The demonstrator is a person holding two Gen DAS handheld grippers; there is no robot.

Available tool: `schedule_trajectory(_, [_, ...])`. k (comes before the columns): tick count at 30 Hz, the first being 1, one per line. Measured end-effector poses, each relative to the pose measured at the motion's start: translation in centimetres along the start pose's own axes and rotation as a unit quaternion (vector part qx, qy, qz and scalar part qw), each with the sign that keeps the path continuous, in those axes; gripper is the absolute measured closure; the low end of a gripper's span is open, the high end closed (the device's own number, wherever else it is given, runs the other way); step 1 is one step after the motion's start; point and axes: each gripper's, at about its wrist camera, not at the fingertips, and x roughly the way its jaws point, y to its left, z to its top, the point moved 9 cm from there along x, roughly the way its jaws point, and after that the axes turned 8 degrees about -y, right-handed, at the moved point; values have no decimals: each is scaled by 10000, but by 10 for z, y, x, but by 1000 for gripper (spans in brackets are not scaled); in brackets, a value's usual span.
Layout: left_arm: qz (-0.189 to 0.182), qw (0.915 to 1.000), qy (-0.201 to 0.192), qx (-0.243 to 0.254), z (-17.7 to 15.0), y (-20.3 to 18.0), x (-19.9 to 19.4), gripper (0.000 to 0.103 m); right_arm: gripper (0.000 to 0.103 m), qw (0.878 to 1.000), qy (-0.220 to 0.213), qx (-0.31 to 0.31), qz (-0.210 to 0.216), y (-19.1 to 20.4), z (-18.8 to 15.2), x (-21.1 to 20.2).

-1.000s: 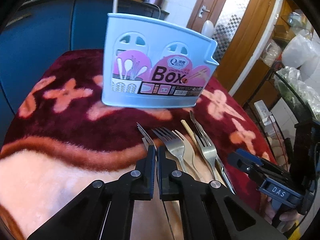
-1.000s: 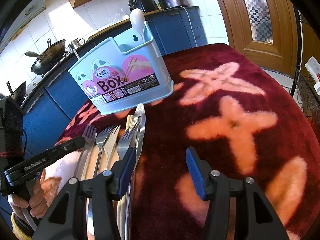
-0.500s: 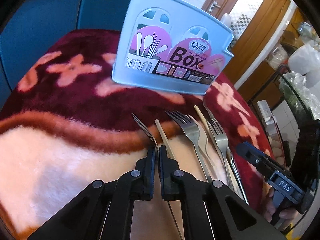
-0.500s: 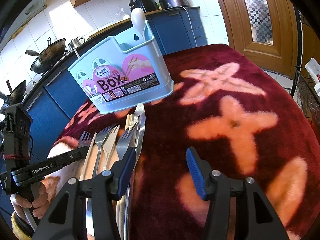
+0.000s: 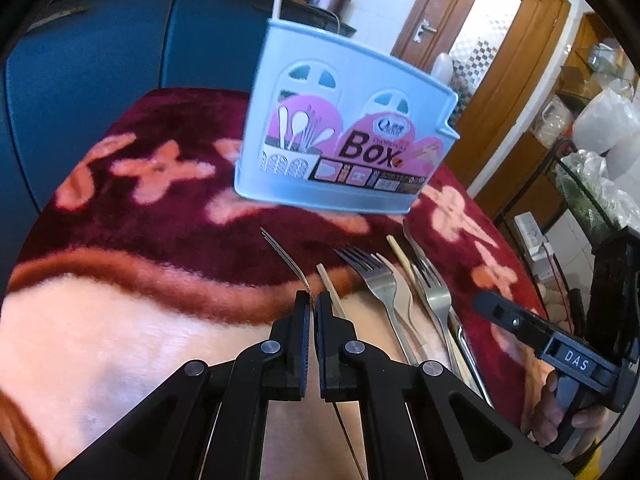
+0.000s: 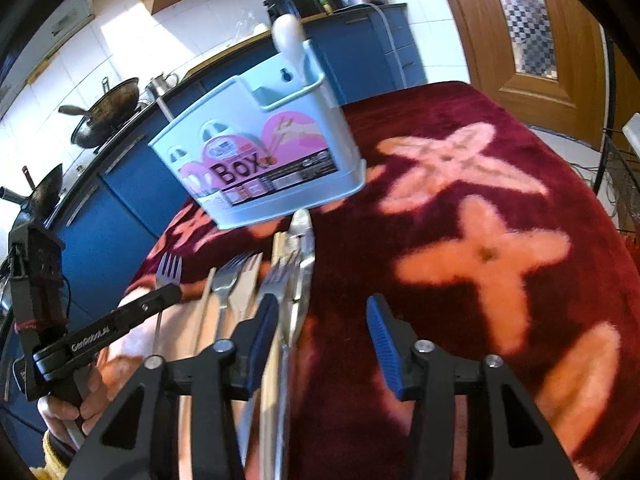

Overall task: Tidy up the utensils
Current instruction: 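Close the right tool on another steel fork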

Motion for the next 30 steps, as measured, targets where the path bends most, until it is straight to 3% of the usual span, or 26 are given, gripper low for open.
schedule_trajectory(6, [-39,9999,-102,9,4,2,-8,100,64,9995,93,-152,277,22,2,6])
schedule_trajectory(10, [-72,9998,-162,1,5,3,-13,100,66,9992,188,-274,220,29,5,15])
schedule_trajectory(15, [-123,9997,-206,-26,5,4,-16,100,72,9982,472,-80,354,31,1,28])
schedule_trajectory(20, [-160,9996,-243,-65,7,5,-19,100,94,9964,614,239,540,29,-2,33])
schedule_trajectory(26, [-185,9994,-294,-66,9,4,-22,100,99,9939,670,295,820,37,-3,26])
schedule_trajectory(30, [-187,9993,-310,-53,10,4,-23,100,98,9943,750,60,752,43,-6,27])
